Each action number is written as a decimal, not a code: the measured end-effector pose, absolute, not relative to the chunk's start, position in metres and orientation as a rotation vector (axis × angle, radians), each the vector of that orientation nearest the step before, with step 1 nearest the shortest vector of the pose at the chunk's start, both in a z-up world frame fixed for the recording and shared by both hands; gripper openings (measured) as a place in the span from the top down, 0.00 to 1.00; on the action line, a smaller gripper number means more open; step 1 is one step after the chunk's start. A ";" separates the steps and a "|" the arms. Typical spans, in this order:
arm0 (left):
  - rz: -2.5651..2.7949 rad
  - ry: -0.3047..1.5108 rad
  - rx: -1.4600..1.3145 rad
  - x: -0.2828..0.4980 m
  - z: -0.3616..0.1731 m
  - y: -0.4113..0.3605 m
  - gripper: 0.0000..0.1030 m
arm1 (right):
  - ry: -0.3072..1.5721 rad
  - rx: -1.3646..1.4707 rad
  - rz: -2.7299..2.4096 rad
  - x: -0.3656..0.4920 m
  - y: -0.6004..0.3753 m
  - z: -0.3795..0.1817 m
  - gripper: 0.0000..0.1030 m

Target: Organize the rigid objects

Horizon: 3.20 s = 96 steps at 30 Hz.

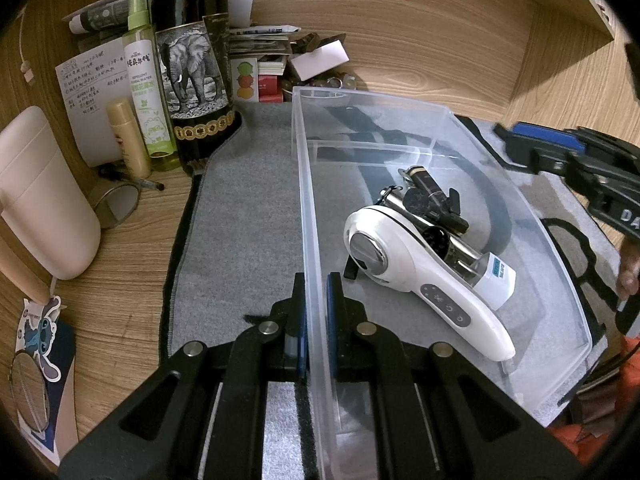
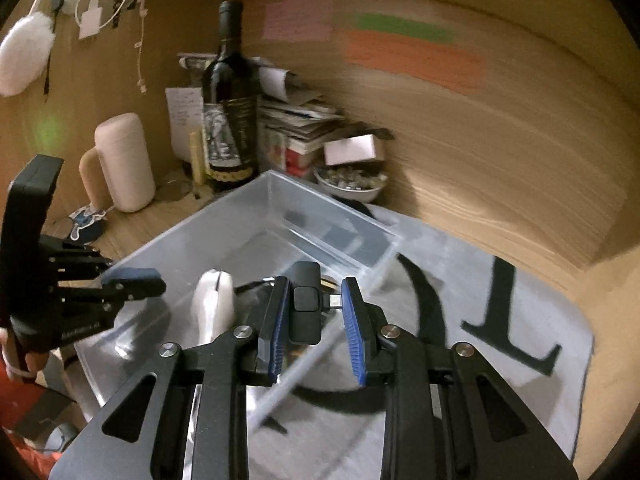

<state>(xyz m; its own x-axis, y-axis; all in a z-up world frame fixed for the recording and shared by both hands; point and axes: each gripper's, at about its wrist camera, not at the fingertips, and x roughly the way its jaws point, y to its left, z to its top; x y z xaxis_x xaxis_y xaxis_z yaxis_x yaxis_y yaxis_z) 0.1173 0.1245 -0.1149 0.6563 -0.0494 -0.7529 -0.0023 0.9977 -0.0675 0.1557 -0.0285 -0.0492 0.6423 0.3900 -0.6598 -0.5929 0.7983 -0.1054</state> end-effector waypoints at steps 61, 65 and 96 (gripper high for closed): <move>-0.076 0.321 -0.090 0.004 0.015 0.048 0.01 | 0.298 -0.162 0.381 0.014 -0.119 0.038 0.00; -0.083 0.298 -0.095 -0.006 0.017 0.039 0.00 | 0.269 -0.148 0.370 0.001 -0.127 0.039 0.00; -0.087 0.297 -0.059 -0.011 0.013 0.024 0.00 | 0.264 -0.120 0.368 -0.010 -0.135 0.034 0.00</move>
<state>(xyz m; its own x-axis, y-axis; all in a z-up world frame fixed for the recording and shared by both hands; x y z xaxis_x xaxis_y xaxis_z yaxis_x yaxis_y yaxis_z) -0.0115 0.0236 0.0128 0.9527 -0.0939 -0.2892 0.0766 0.9945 -0.0708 -0.0103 -0.1354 0.0344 0.8993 0.3389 -0.2763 -0.3701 0.9265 -0.0682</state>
